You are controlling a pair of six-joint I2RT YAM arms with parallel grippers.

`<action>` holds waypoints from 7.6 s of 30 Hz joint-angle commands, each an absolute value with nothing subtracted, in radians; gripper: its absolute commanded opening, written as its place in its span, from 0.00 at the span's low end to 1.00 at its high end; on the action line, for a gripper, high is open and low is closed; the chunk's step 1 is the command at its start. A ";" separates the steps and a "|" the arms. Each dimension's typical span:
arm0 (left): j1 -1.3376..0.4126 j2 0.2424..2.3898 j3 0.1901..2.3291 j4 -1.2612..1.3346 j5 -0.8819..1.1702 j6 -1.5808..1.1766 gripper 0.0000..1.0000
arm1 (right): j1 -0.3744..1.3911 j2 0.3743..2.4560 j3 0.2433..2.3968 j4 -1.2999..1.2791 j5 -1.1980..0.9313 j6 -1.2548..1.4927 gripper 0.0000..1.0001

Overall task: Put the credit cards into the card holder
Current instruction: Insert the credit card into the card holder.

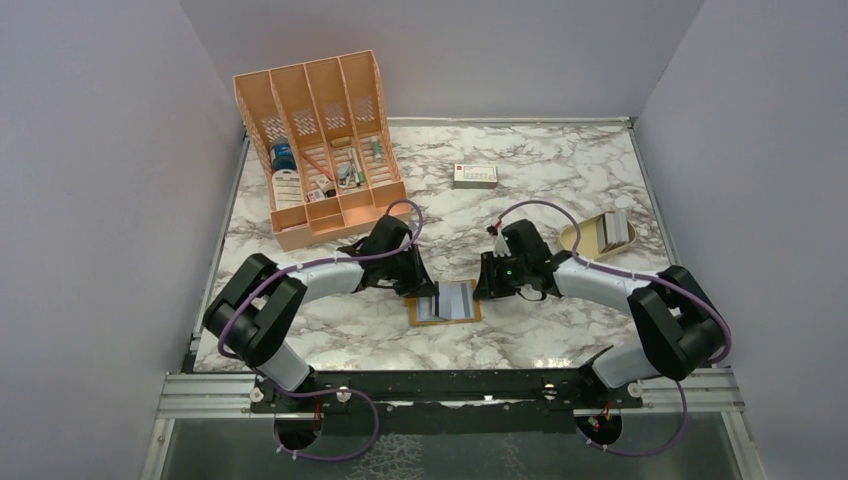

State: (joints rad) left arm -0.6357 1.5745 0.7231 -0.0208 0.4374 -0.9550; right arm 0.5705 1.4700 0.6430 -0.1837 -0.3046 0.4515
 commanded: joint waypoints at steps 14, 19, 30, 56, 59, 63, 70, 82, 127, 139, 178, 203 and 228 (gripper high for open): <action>-0.634 1.613 0.682 0.068 0.386 -0.954 0.00 | 0.578 1.414 0.560 -0.124 -0.420 0.565 0.28; -0.635 1.605 0.674 0.068 0.362 -0.943 0.00 | 0.578 1.427 0.544 -0.096 -0.448 0.578 0.21; -0.642 1.603 0.632 0.112 0.338 -0.933 0.00 | 0.578 1.422 0.525 -0.083 -0.455 0.586 0.16; -0.718 1.643 0.690 0.116 0.338 -0.938 0.19 | 0.578 1.406 0.515 -0.061 -0.437 0.607 0.15; -0.718 1.631 0.714 0.071 0.330 -0.926 0.31 | 0.578 1.396 0.507 -0.062 -0.433 0.605 0.15; -0.719 1.632 0.767 -0.008 0.319 -0.890 0.44 | 0.578 1.385 0.501 -0.079 -0.415 0.594 0.15; -0.718 1.618 0.817 -0.096 0.287 -0.871 0.56 | 0.578 1.367 0.490 -0.068 -0.400 0.610 0.15; -0.727 1.586 0.830 -0.108 0.261 -0.905 0.67 | 0.579 1.335 0.492 -0.068 -0.391 0.608 0.20; -0.727 1.561 0.813 -0.044 0.248 -0.934 0.69 | 0.578 1.427 0.534 0.051 -0.452 0.678 0.27; -0.732 1.598 0.775 0.024 0.282 -0.975 0.67 | 0.578 1.475 0.500 0.106 -0.444 0.689 0.30; -0.773 1.638 0.963 -0.255 0.193 -0.823 0.71 | 0.578 1.455 0.475 0.116 -0.436 0.709 0.34; -0.794 1.648 0.863 -0.057 0.288 -1.006 0.66 | 0.578 1.522 0.467 0.202 -0.412 0.713 0.26; -0.721 1.514 0.917 -0.260 0.192 -0.803 0.74 | 0.585 1.208 0.462 -0.095 -0.284 0.698 0.33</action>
